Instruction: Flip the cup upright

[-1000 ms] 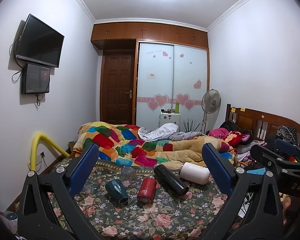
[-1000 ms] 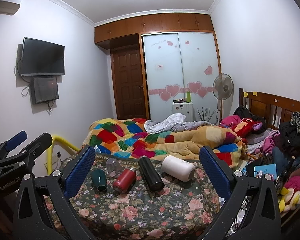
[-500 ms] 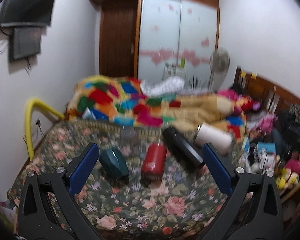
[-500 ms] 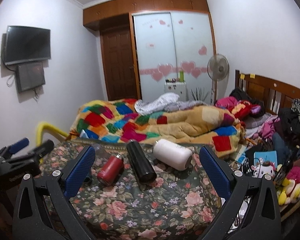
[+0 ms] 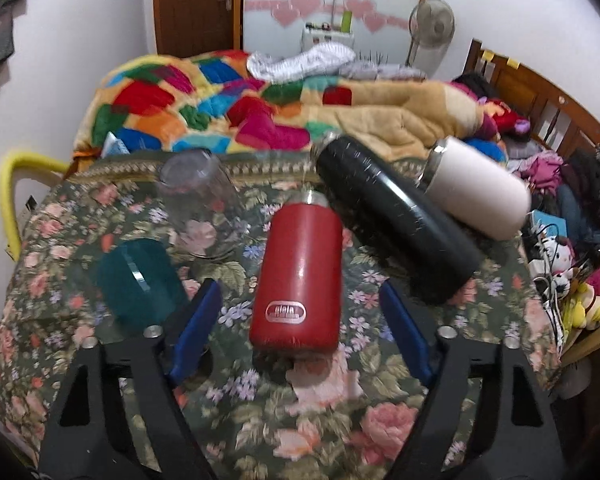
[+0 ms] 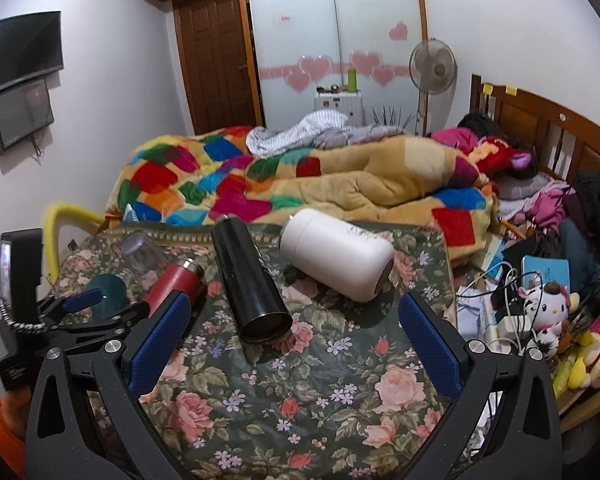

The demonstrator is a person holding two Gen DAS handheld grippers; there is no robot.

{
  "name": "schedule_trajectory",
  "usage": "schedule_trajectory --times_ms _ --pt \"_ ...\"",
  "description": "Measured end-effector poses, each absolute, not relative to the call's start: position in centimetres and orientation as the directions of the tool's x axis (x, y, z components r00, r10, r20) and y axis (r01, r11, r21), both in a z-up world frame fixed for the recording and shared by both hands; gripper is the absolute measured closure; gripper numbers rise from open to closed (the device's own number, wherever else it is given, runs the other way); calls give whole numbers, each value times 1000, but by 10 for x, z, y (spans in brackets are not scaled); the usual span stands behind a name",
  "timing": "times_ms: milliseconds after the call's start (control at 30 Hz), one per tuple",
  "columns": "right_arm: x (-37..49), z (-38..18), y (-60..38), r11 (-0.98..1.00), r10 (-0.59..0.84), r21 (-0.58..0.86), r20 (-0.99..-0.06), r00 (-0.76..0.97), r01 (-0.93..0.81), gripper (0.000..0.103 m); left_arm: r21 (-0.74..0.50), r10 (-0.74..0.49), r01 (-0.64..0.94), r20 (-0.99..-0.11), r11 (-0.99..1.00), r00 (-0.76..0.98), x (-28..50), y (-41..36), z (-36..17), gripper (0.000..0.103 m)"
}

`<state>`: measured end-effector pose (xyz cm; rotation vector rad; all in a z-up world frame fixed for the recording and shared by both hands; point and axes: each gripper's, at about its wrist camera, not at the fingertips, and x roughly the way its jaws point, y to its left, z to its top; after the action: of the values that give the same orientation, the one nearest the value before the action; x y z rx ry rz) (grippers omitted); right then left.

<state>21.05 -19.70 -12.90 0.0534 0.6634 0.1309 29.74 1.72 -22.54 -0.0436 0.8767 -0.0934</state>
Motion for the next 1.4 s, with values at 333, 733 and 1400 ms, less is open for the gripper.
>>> schedule_trajectory --times_ms 333,733,1400 --pt "232 -145 -195 990 140 97 -642 754 -101 0 -89 -114 73 -831 993 544 343 11 -264 40" --pt "232 -146 -201 988 150 121 -641 753 -95 0 -13 -60 95 -858 995 510 347 3 -270 41" --pt "183 -105 -200 975 222 145 -553 803 -170 0 -37 -138 171 -764 985 630 255 -17 -184 41"
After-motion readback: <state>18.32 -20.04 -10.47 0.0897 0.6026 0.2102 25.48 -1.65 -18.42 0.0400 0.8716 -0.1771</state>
